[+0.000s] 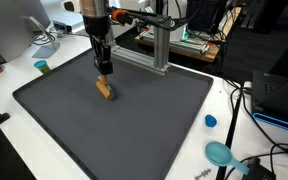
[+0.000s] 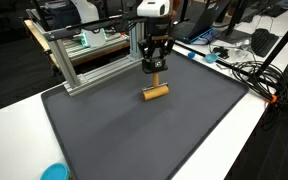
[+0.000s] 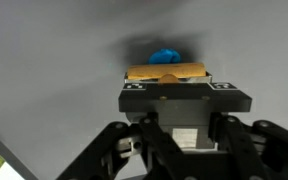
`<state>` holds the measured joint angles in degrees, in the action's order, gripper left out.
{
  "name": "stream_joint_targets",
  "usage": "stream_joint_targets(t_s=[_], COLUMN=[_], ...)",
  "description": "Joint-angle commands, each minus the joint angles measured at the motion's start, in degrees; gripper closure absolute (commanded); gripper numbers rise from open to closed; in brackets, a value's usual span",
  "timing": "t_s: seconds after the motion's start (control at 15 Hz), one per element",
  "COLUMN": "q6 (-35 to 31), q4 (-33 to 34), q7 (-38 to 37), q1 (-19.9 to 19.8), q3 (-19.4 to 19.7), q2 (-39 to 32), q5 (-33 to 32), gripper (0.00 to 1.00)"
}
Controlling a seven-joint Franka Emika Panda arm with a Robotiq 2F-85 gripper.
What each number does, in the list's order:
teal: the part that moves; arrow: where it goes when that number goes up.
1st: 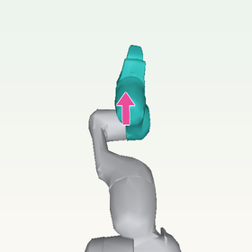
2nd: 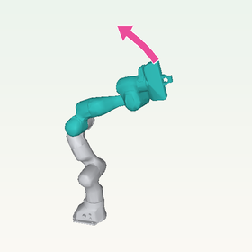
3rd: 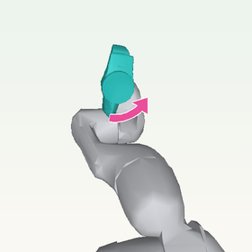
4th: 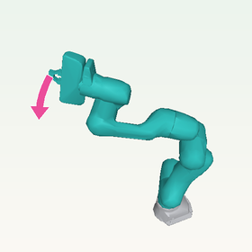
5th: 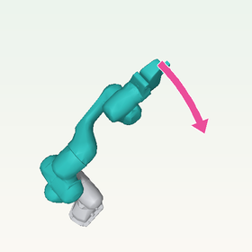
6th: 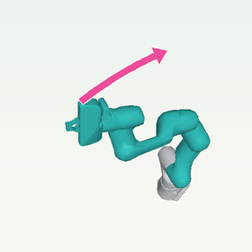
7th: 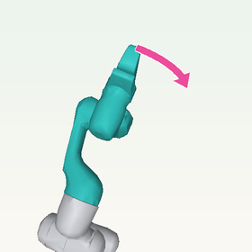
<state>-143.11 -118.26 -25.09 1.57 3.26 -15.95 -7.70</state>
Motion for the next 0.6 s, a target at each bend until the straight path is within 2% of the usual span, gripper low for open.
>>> stream_joint_targets(t_s=[0.0, 0.13, 0.4, 0.53], q6=[5.86, 7.80, 1.35, 3.84], q4=[1.38, 1.62, 0.69, 0.98], q7=[0.95, 3.05, 4.35, 4.78], q1=[0.48, -0.11, -0.89, -0.68], q3=[1.03, 0.31, -0.52, -0.14], q2=[-1.49, -0.85, 0.39, 1.49], q5=[0.59, 2.42, 7.17, 7.00], gripper=[0.78, 0.78, 0.78, 0.78])
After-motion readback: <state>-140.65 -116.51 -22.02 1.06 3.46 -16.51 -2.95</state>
